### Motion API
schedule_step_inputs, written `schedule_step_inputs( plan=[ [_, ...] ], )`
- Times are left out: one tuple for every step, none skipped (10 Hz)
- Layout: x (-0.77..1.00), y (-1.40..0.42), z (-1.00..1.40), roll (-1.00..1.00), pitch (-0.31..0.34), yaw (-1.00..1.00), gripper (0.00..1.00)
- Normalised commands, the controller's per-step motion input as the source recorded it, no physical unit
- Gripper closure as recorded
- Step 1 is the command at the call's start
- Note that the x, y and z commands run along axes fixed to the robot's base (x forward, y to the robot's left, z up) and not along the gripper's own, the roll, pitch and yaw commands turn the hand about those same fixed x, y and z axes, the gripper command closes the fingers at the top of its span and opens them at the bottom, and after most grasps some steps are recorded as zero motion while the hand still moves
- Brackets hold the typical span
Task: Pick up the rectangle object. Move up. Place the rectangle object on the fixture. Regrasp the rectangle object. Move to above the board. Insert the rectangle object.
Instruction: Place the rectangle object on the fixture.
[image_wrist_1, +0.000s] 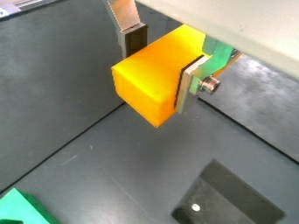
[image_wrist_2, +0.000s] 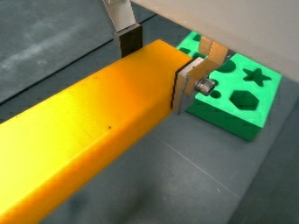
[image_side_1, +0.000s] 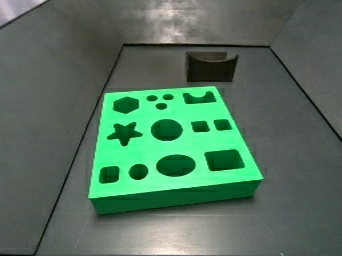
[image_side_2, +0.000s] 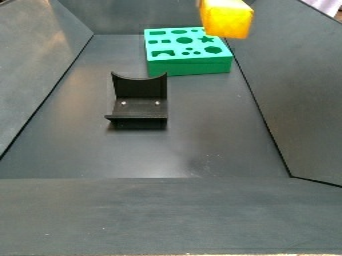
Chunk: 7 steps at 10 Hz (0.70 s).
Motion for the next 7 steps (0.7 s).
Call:
schedule_step_inputs(
  plan=[
    [1.00, 0.06, 0.20, 0.03, 0.131, 0.04, 1.00],
    [1.00, 0.05, 0.18, 0.03, 0.136, 0.04, 1.00],
    [1.00, 0.05, 0.17, 0.03, 0.143, 0.04, 1.00],
    [1.00, 0.04, 0.14, 0.04, 0.143, 0.04, 1.00],
    [1.00, 0.04, 0.13, 0.05, 0.141, 0.04, 1.00],
    [1.00, 0.04, 0.12, 0.05, 0.149, 0.04, 1.00],
    [1.00, 0.03, 0.11, 0.06, 0.148, 0.04, 1.00]
  ],
)
